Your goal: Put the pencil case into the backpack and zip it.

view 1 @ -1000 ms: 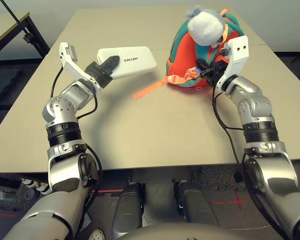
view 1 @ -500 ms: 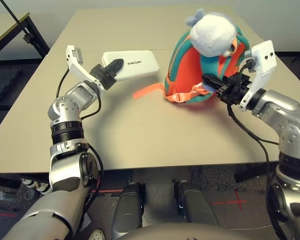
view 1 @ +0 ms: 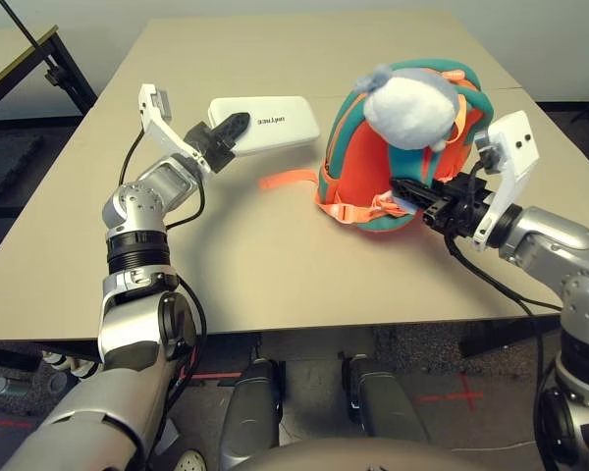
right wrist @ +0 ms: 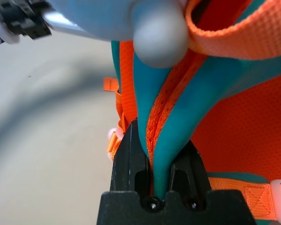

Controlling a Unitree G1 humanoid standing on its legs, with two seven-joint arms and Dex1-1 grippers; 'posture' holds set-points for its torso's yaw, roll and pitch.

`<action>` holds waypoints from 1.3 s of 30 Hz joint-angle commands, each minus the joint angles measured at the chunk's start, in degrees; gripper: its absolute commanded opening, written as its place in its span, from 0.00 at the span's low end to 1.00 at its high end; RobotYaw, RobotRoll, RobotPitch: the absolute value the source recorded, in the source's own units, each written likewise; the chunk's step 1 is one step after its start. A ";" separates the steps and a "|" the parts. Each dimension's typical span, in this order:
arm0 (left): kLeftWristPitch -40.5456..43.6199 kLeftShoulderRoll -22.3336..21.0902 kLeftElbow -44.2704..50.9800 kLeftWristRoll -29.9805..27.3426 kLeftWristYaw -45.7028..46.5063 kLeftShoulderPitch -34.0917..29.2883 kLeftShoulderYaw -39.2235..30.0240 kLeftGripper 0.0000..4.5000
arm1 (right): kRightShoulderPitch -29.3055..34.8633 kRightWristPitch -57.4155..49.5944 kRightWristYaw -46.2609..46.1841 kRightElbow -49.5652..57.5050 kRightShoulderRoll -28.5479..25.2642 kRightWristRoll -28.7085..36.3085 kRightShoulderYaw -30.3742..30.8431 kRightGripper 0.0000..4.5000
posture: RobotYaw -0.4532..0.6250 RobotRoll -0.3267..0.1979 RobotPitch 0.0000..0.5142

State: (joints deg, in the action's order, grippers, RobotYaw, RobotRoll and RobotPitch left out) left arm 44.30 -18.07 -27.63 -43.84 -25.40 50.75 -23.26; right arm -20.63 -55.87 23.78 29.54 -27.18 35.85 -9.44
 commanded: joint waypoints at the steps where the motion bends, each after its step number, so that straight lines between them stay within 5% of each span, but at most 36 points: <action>1: 2.04 -3.09 4.63 -1.74 -4.50 3.15 0.81 0.28 | 0.73 1.49 0.26 -2.12 0.28 -1.20 2.47 0.04 | 0.30 0.62 0.21; 15: 5.36 -16.00 14.88 -2.84 -23.46 7.59 6.82 0.28 | 0.18 5.79 1.03 -7.77 1.20 -4.19 6.05 0.04 | 0.33 0.62 0.22; 22: 2.80 -15.22 14.83 -0.51 -27.96 7.75 10.60 0.28 | -0.36 6.89 1.15 -9.02 1.77 -4.81 7.10 0.04 | 0.33 0.62 0.21; 39: -13.18 -11.85 0.90 15.32 -40.41 13.09 24.24 0.28 | -0.75 7.50 1.09 -9.45 2.55 -5.82 7.34 0.04 | 0.31 0.62 0.22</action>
State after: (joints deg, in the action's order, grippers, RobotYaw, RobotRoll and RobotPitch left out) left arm 32.17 -31.20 -25.26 -30.18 -63.01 62.46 -1.72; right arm -21.64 -47.62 24.13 21.22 -25.09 30.09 -4.30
